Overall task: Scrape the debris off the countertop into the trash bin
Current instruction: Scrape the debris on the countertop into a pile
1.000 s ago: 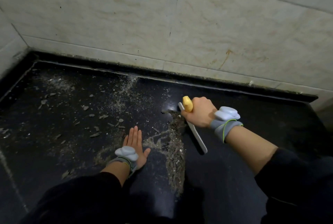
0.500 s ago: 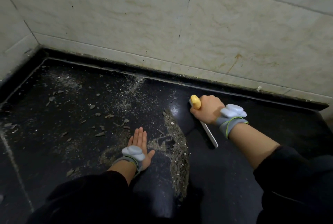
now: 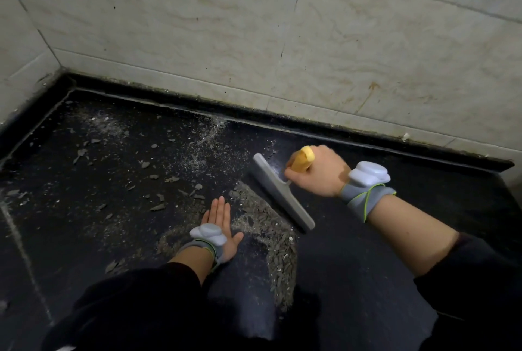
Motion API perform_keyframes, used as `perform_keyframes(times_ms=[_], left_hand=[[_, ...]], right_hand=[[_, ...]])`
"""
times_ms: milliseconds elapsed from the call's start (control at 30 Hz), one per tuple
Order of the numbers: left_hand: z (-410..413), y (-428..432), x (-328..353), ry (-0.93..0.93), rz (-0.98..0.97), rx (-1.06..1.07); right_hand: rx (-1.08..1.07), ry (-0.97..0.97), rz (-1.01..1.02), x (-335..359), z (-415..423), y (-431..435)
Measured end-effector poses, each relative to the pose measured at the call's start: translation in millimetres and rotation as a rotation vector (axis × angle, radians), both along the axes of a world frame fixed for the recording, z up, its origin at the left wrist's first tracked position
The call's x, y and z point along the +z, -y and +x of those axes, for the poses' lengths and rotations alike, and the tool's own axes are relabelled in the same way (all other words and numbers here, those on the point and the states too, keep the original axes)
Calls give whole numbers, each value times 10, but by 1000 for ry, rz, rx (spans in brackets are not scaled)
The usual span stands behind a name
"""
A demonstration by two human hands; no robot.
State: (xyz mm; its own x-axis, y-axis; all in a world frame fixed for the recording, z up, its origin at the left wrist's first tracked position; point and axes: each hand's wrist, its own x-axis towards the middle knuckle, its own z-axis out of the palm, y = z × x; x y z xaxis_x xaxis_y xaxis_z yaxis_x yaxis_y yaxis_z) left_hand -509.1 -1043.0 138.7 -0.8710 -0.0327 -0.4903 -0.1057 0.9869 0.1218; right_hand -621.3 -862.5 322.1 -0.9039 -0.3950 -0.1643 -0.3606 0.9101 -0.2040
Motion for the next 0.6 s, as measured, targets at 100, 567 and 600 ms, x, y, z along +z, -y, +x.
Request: perform_keyframes(times_ms=[100,567,600], left_hand=[[2,-1,2,-8,-2,-5],[26,11,-31,-61,31,19],[24,10,-30,-64,26,18]], right_hand=[[-65,-60,60,71,-148,-101],[-48,-24,274,-410,-451,-76],[-1,-19,275,-422,-396,-27]])
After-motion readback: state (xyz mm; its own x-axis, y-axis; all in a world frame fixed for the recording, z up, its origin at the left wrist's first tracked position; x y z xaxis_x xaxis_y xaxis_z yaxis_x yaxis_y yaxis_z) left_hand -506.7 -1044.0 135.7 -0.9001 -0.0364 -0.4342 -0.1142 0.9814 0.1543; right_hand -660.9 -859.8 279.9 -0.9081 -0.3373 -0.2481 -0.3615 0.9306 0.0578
